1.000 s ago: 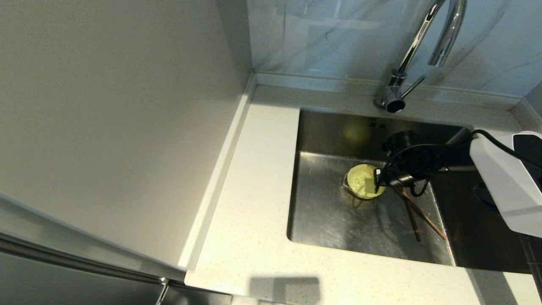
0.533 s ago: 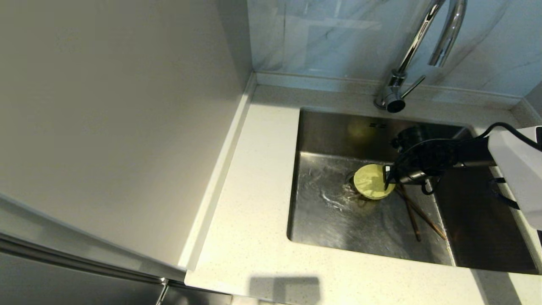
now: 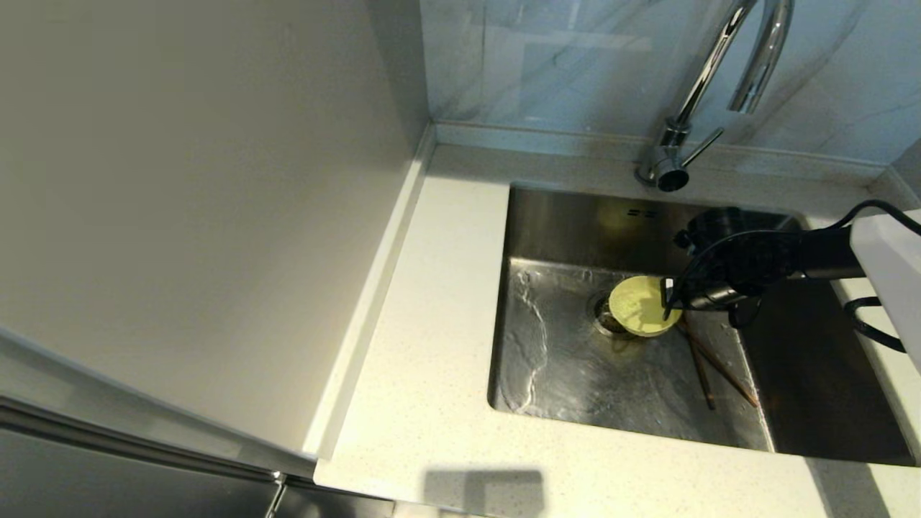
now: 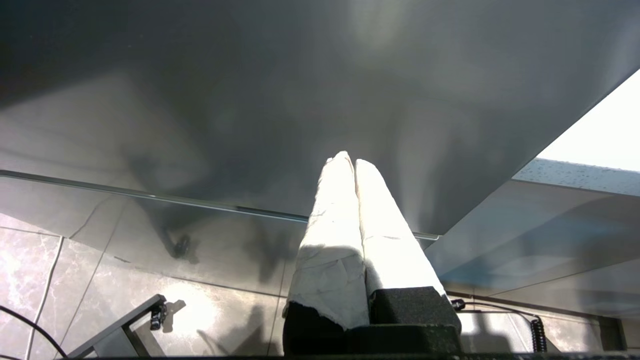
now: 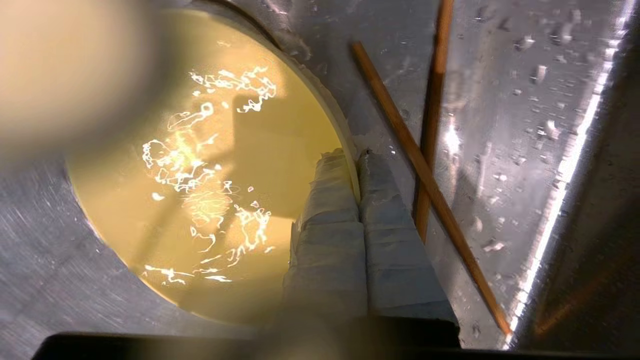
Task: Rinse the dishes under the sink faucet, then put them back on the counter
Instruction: Put a bowl back to the table from the sink
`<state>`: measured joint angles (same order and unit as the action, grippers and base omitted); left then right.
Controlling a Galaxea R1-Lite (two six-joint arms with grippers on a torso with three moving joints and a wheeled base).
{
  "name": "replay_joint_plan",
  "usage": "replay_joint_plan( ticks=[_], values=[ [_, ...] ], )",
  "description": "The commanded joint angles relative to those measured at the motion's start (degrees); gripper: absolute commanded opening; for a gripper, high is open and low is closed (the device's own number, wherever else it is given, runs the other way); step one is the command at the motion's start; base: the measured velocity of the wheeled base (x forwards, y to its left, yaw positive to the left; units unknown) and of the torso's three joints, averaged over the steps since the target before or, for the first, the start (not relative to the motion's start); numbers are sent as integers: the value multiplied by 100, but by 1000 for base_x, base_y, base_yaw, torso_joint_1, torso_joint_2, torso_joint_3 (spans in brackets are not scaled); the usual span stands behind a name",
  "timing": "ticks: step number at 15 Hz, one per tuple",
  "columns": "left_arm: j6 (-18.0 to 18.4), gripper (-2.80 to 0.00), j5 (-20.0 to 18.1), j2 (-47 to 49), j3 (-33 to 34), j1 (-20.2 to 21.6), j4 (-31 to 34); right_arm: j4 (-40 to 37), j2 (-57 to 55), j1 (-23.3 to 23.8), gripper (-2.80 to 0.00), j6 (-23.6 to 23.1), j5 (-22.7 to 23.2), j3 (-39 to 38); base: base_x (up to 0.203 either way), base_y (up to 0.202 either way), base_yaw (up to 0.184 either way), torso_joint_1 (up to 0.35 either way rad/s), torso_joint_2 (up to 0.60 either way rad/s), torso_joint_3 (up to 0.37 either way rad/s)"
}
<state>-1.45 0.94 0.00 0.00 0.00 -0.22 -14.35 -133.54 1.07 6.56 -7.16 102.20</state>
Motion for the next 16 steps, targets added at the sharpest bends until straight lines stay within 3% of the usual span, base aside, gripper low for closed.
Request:
replay_joint_plan(
  ticks=[1, 10, 16],
  values=[
    [-4, -280, 3, -18, 0, 0, -4, -7, 180, 24, -280, -4, -38, -73, 0, 0, 0, 0, 0, 0],
    [-4, -280, 3, -18, 0, 0, -4, 89, 779, 548, -280, -712, -211, -443, 0, 0, 0, 0, 0, 0],
    [-4, -280, 3, -18, 0, 0, -4, 1514, 1404, 696, -280, -1507, -352, -1637, 0, 0, 0, 0, 0, 0]
  ],
)
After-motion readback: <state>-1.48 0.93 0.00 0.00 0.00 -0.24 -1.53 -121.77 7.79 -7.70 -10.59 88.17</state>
